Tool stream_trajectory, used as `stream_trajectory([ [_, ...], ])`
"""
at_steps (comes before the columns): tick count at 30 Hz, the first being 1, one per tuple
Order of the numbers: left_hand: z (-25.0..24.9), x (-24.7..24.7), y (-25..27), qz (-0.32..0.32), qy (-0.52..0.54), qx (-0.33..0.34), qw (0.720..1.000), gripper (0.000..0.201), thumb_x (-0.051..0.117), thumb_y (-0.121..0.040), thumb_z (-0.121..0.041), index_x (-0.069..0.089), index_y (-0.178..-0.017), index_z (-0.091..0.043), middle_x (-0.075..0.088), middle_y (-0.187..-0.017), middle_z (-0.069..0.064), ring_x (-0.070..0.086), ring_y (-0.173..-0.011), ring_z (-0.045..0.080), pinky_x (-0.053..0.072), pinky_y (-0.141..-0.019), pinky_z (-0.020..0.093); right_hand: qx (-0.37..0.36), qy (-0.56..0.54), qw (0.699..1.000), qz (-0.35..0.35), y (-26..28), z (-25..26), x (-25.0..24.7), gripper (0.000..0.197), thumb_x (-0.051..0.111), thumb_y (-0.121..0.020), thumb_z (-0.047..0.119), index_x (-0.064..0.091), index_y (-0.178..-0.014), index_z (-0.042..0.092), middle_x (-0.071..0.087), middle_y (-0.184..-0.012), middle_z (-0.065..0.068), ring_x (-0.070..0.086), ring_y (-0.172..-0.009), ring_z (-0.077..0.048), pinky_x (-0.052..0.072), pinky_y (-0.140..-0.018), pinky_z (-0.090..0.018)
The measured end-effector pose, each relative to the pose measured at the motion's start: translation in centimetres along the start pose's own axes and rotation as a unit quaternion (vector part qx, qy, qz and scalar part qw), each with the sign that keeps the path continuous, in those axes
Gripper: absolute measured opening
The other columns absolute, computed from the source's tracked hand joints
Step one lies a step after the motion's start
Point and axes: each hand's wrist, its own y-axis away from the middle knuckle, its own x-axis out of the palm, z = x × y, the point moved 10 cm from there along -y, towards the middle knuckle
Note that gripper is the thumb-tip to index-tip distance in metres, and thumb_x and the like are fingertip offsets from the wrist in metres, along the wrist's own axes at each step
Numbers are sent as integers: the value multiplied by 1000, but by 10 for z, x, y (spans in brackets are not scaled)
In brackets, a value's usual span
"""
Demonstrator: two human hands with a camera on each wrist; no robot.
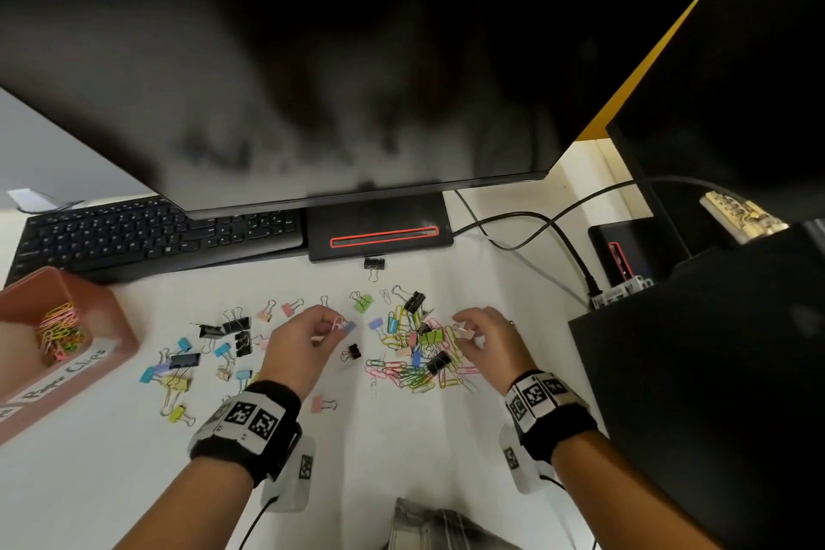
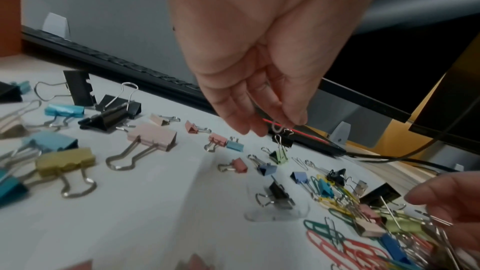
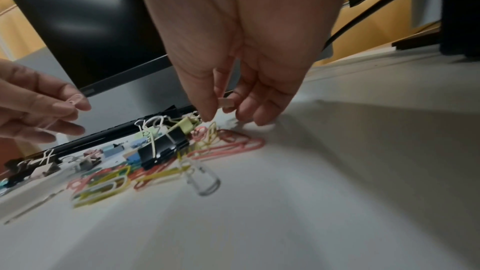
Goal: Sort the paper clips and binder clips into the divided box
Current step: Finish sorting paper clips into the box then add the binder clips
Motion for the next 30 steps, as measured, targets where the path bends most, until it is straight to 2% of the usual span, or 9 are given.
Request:
stream_trajectory([
  [3,3,-7,2,-6,7,9,1000,3,64,-84,-14,65,-86,-16,61,-79,-10,56,-75,1,37,-64,9,20,28,999,-35,-1,-11,-18,28,64,-84,12,61,-110,20,54,-101,5,59,-90,-14,51,-83,-28],
  [7,22,-3,5,7,45,-21,999,7,63,-85,-13,67,-81,-17,64,-89,0,63,-75,16,53,-72,29,7,113,990,-83,2,-8,-31,32,69,-80,21,61,-111,22,57,-111,-1,53,-100,-20,47,-87,-32],
  [8,22,-2,6,10,36,-15,999,7,63,-85,-13,67,-81,-18,63,-89,1,63,-75,16,53,-72,29,-12,124,989,-80,4,-2,-27,33,70,-79,21,62,-111,21,58,-110,-2,53,-100,-20,45,-88,-31],
  [11,21,8,13,30,-12,4,999,4,67,-83,-19,66,-81,-23,63,-84,-5,58,-74,4,40,-65,10,-22,103,994,-18,12,1,-2,36,68,-80,15,60,-115,18,56,-113,-3,52,-108,-22,34,-93,-25],
  [13,23,23,21,65,-39,3,997,8,69,-81,-21,64,-85,-25,63,-80,-10,57,-72,-1,36,-59,5,-1,113,993,13,15,-6,10,42,67,-79,13,58,-120,18,52,-119,-4,49,-115,-23,28,-96,-22],
  [16,32,44,28,101,-78,-1,992,20,70,-79,-18,63,-98,-22,63,-81,-6,58,-72,7,44,-67,14,15,106,993,46,16,-5,18,54,67,-76,15,52,-128,17,45,-124,-4,43,-120,-21,22,-96,-17],
  [20,36,60,26,113,-126,22,985,28,67,-79,-11,63,-107,-13,51,-94,0,52,-79,16,41,-78,23,28,130,988,78,14,3,27,67,75,-70,18,46,-130,18,44,-122,-3,39,-116,-19,31,-100,-24],
  [25,31,62,18,95,-145,50,984,2,64,-81,-8,63,-82,-9,49,-95,2,49,-81,18,37,-77,22,41,78,995,42,5,4,21,42,73,-72,4,62,-113,8,56,-112,-9,53,-106,-25,41,-92,-27],
  [30,30,62,21,99,-175,63,978,17,58,-85,-14,47,-74,-22,52,-74,-3,49,-75,19,35,-62,26,56,73,995,43,-6,4,16,23,66,-81,10,67,-104,8,66,-104,-12,61,-96,-28,49,-85,-34],
])
